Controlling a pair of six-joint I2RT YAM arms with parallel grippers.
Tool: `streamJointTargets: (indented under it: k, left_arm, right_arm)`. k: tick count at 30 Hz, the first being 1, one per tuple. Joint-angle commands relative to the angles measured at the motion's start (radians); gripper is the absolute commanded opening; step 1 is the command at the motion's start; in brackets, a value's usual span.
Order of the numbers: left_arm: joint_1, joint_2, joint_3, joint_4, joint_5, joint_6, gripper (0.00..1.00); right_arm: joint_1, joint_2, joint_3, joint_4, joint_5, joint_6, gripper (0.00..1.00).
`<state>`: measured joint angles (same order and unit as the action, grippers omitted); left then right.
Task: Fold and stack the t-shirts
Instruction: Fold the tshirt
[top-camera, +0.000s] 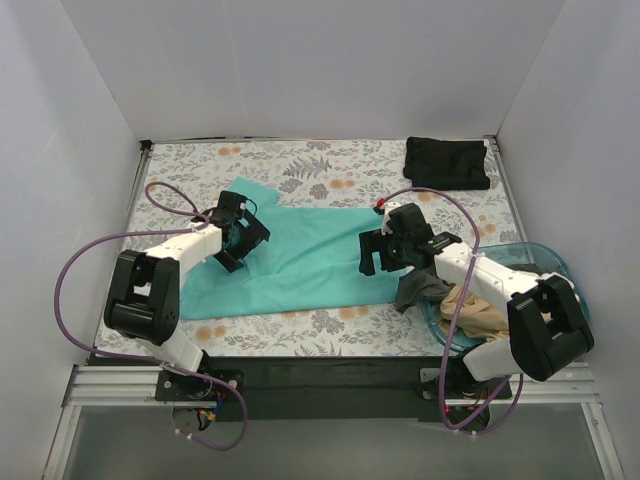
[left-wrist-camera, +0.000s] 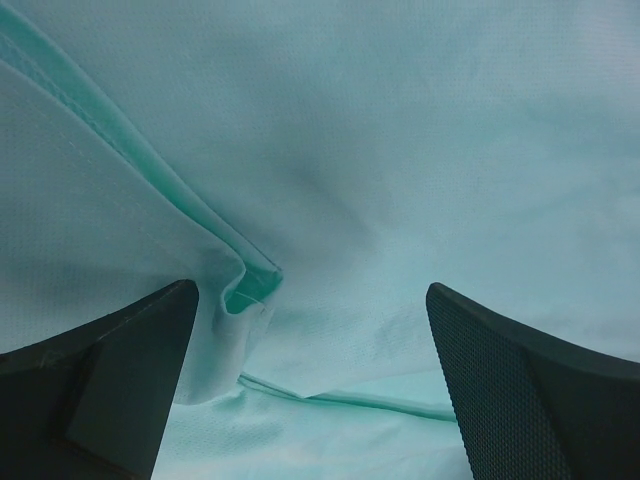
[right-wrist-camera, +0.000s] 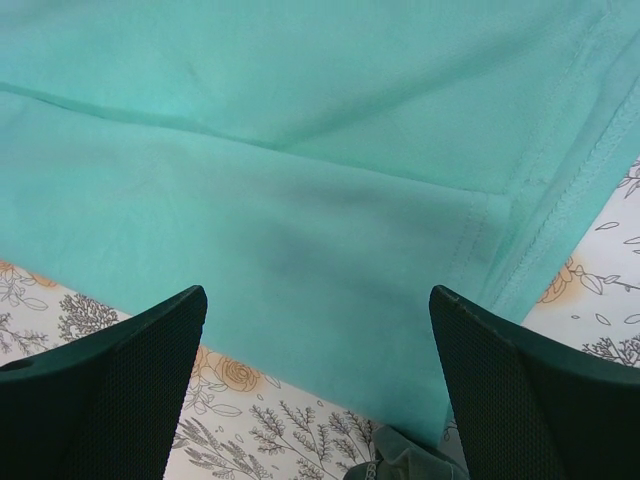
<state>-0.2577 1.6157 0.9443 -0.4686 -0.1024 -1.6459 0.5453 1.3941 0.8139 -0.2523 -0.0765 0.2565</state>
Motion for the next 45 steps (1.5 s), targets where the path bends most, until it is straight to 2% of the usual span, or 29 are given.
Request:
streamJointTargets:
  k: [1, 7, 12, 19, 24, 29, 33, 40, 43, 44, 45]
  left_arm:
    - [-0.003, -0.062, 0.059, -0.027, -0.055, 0.037, 0.98]
    - [-0.003, -0.135, 0.154, -0.039, -0.155, 0.06, 0.98]
    - [0.014, -0.056, 0.313, -0.065, -0.25, 0.1, 0.98]
    - [0.104, 0.24, 0.658, -0.096, -0.267, 0.208, 0.98]
    - [0.135, 0.516, 0.913, -0.099, -0.247, 0.363, 0.97]
    - [0.147, 0.703, 1.132, -0.065, -0.2, 0.524, 0.96]
    - [0.147, 0.788, 1.202, -0.064, -0.126, 0.622, 0.96]
    - [0.146, 0.829, 1.171, -0.071, -0.146, 0.692, 0.87]
    - [0.146, 0.836, 1.157, -0.076, -0.172, 0.699, 0.79]
    - [0.146, 0.84, 1.157, -0.088, -0.171, 0.707, 0.69]
    - [0.144, 0.837, 1.15, -0.091, -0.171, 0.712, 0.66]
  right_arm:
    - [-0.002, -0.018, 0.074, -0.011, 0.044, -0.019, 0.98]
    - [-0.016, -0.049, 0.126, -0.022, 0.148, -0.022, 0.98]
    - [-0.073, -0.06, 0.14, -0.027, 0.192, 0.0, 0.98]
    - [-0.12, -0.084, 0.114, -0.025, 0.185, -0.017, 0.98]
    - [-0.139, -0.098, 0.088, -0.025, 0.184, -0.034, 0.98]
    - [-0.153, -0.086, 0.08, -0.028, 0.164, -0.043, 0.98]
    - [-0.157, -0.066, 0.087, -0.028, 0.15, -0.042, 0.98]
    - [-0.16, -0.058, 0.087, -0.028, 0.141, -0.043, 0.98]
    - [-0.163, -0.055, 0.09, -0.028, 0.132, -0.043, 0.98]
    - [-0.163, -0.055, 0.088, -0.028, 0.129, -0.043, 0.98]
    - [-0.163, -0.055, 0.09, -0.028, 0.127, -0.043, 0.98]
